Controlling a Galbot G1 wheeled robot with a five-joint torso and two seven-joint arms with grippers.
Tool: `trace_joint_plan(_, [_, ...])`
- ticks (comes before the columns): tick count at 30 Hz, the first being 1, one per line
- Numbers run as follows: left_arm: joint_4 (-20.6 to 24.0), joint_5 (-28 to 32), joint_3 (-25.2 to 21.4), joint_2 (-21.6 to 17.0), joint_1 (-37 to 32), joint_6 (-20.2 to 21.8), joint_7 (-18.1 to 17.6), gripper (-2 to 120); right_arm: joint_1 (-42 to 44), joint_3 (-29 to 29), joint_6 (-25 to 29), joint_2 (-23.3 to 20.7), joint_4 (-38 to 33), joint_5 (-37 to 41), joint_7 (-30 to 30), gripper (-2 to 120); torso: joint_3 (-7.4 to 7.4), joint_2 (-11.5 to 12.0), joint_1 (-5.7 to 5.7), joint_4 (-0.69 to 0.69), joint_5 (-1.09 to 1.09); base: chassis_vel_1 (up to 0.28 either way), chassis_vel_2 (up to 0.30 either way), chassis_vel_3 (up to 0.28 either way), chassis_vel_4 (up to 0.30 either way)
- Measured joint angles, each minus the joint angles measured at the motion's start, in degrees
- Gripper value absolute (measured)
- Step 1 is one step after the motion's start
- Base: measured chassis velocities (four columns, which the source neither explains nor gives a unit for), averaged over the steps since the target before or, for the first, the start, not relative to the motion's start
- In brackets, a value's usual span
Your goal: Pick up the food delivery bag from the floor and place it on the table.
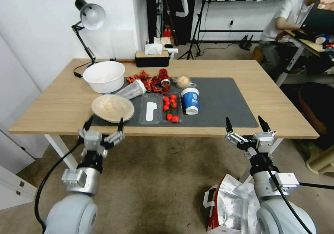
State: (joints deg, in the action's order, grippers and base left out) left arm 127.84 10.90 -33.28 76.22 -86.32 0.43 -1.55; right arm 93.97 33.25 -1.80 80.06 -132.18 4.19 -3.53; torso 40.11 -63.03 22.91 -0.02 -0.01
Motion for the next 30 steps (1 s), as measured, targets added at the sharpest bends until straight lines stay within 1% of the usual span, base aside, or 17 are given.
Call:
trace_joint_plan(1, [0.0, 0.0, 0.0, 0.0, 0.0, 0.0, 0.0, 100, 0.0, 0.0, 0.0, 0.0, 0.0, 0.0, 0.0, 100, 0.00, 0.0, 0.00, 0.00, 0.00, 0.000, 0.000, 0.000, 0.000])
trace_joint_plan(2, [-0.4, 0.5, -0.2, -0.4, 0.5, -0.4, 0.1, 100, -0.1, 0.0, 0.0, 0.0, 0.0, 0.0, 0.0, 100, 0.00, 0.0, 0.00, -0.03, 0.01, 0.000, 0.000, 0.000, 0.000])
trace_joint_plan(3, [-1.2, 1.2, -0.7, -1.0, 0.7, -1.8, 0.6, 100, -0.2, -0.1, -0.3, 0.1, 0.0, 0.0, 0.2, 100, 0.01, 0.0, 0.01, 0.01, -0.01, 0.000, 0.000, 0.000, 0.000])
trace_joint_plan(4, [-1.5, 1.3, -0.9, -1.1, 0.6, -2.4, 0.7, 100, -0.4, -0.2, -0.3, 0.1, 0.0, 0.0, 0.3, 100, 0.01, 0.0, 0.02, 0.02, 0.00, 0.000, 0.000, 0.000, 0.000])
trace_joint_plan(12, [-1.4, 0.9, -0.7, -0.9, -0.8, -2.1, 0.5, 100, -0.3, 0.1, -0.4, -0.1, -0.1, 0.5, 0.3, 100, -0.18, 0.3, -0.15, 0.02, 0.00, 0.000, 0.000, 0.000, 0.000])
trace_joint_plan(18, [-1.1, 0.6, -0.4, -0.5, -1.6, -2.0, 0.5, 100, -0.2, 0.0, 0.2, 0.2, 0.1, 0.7, 0.2, 100, -1.37, 2.5, -1.09, 0.02, 0.00, 0.000, 0.000, 0.000, 0.000])
trace_joint_plan(22, [-0.9, 0.6, -0.6, -0.5, -1.9, -2.0, 0.5, 100, -0.3, 0.0, 0.2, 0.2, 0.2, 0.8, 0.2, 100, -1.83, 3.3, -1.44, 0.02, 0.01, 0.000, 0.000, 0.000, 0.000])
trace_joint_plan(24, [-0.7, 0.6, -0.8, -0.6, -2.2, -1.9, 0.5, 100, -0.5, 0.0, 0.2, 0.2, 0.3, 0.9, 0.3, 100, -2.36, 4.3, -1.83, 0.02, 0.01, 0.000, 0.000, 0.000, 0.000])
trace_joint_plan(26, [-0.7, 0.6, -0.8, -0.6, -2.3, -1.8, 0.5, 100, -0.5, 0.0, 0.2, 0.2, 0.3, 0.9, 0.3, 100, -2.48, 4.5, -1.93, 0.02, 0.01, 0.000, 0.000, 0.000, 0.000])
trace_joint_plan(28, [-0.5, 0.5, -0.8, -0.5, -2.6, -1.6, 0.6, 100, -0.4, -0.1, 0.2, 0.4, 0.4, 0.9, 0.3, 100, -2.92, 5.2, -2.25, 0.02, 0.01, 0.000, 0.000, 0.000, 0.000])
trace_joint_plan(30, [-0.5, 0.4, -0.8, -0.5, -2.6, -1.6, 0.7, 100, -0.4, -0.1, 0.2, 0.4, 0.5, 0.9, 0.3, 100, -2.98, 5.3, -2.30, 0.02, 0.01, 0.000, 0.000, 0.000, 0.000])
